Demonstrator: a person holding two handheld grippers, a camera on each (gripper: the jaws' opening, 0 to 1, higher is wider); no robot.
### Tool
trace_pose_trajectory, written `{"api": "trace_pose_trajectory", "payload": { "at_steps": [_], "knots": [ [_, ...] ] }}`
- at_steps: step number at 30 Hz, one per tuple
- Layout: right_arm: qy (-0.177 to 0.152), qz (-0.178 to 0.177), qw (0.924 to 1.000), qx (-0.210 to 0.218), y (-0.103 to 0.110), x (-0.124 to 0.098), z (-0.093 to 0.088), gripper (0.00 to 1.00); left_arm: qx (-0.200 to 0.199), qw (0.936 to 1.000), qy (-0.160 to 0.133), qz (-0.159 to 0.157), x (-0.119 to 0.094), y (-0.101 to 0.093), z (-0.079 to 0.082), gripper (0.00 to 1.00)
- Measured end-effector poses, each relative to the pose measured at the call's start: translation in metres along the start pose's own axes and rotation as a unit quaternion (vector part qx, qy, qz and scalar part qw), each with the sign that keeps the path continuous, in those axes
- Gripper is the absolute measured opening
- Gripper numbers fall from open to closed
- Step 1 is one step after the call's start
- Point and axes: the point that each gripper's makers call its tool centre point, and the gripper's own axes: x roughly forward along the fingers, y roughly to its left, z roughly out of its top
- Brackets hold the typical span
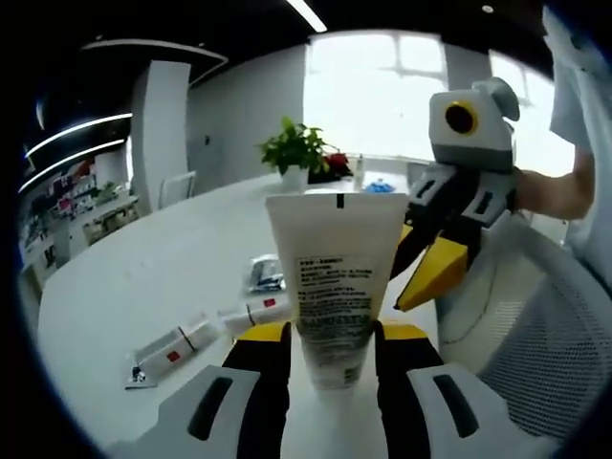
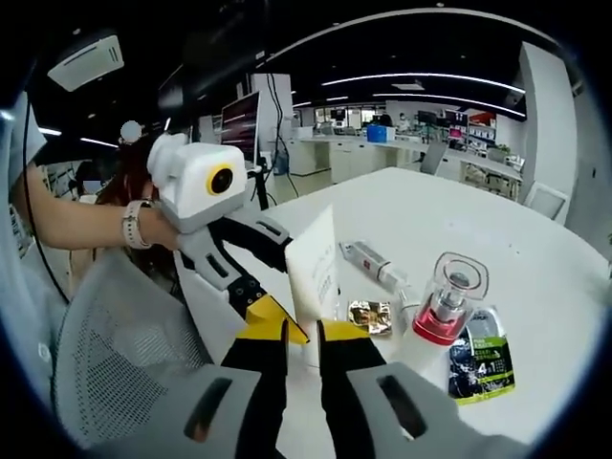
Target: Arrange the skincare products in the storage area until every visible bottle or jar stands upright without overlapping.
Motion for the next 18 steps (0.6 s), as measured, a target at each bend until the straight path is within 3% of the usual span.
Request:
{"api": "trace_pose_trajectory", "payload": {
  "at_steps": [7, 12, 18],
  "knots": [
    [0.017, 0.002, 0.9999, -0.003, -0.007, 0.0, -0.009, 0.12, -0.017, 0.9995, 0.022, 0.011, -0.008, 0.0, -0.012, 0.32],
    [0.034, 0.008, 0.9992, -0.021, -0.004, 0.008, -0.017, 0.12, 0.002, 0.9983, 0.058, 0.01, -0.01, -0.01, -0.024, 0.29],
    [0.03, 0.018, 0.9991, -0.022, 0.0, 0.013, -0.014, 0.12, 0.007, 0.9981, 0.059, 0.012, -0.009, -0.014, -0.022, 0.29]
  ]
}}
